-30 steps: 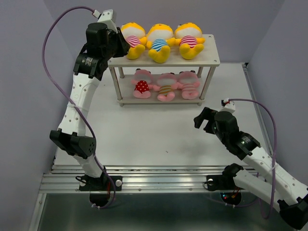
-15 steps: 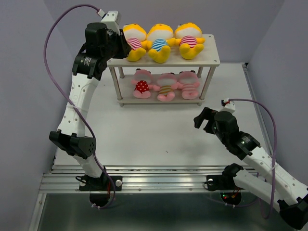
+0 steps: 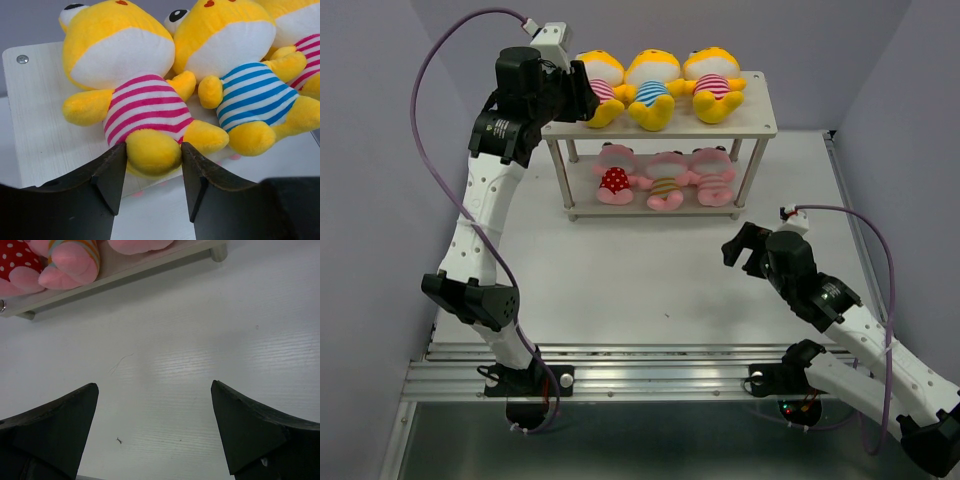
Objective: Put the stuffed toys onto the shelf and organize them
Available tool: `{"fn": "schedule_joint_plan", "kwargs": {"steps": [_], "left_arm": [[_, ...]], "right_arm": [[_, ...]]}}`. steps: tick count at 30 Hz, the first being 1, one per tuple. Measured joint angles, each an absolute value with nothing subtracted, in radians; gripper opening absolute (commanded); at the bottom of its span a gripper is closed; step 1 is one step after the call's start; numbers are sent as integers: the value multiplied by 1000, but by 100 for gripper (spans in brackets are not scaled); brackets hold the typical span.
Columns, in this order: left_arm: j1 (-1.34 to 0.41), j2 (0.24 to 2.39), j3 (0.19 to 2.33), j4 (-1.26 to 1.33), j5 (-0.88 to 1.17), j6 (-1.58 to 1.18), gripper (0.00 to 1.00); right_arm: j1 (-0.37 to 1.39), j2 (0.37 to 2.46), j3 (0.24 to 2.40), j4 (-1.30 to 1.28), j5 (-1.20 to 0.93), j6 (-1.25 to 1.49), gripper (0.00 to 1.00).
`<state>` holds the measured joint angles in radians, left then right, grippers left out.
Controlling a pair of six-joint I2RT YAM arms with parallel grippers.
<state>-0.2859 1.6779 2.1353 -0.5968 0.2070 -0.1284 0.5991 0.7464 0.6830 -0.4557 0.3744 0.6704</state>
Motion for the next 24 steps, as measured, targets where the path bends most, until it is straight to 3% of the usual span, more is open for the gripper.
{"fn": "schedule_joint_plan", "kwargs": {"steps": [5, 8, 9, 19, 24], "left_arm": [[-286, 1678, 2151, -606, 206, -130, 77], [-286, 1674, 2170, -612, 207, -131, 97], [-286, 1671, 2177, -615, 207, -132, 99], [-286, 1517, 2136, -599, 209, -174, 99], [-286, 1189, 1721, -466, 53, -323, 99]], "right_arm": [[599, 746, 683, -456, 370, 670, 100], [599, 746, 683, -456, 368, 670, 100], [599, 746, 683, -456, 367, 670, 100], [599, 730, 683, -457, 364, 672, 100], [599, 693, 684, -469, 404, 693, 100]]}}
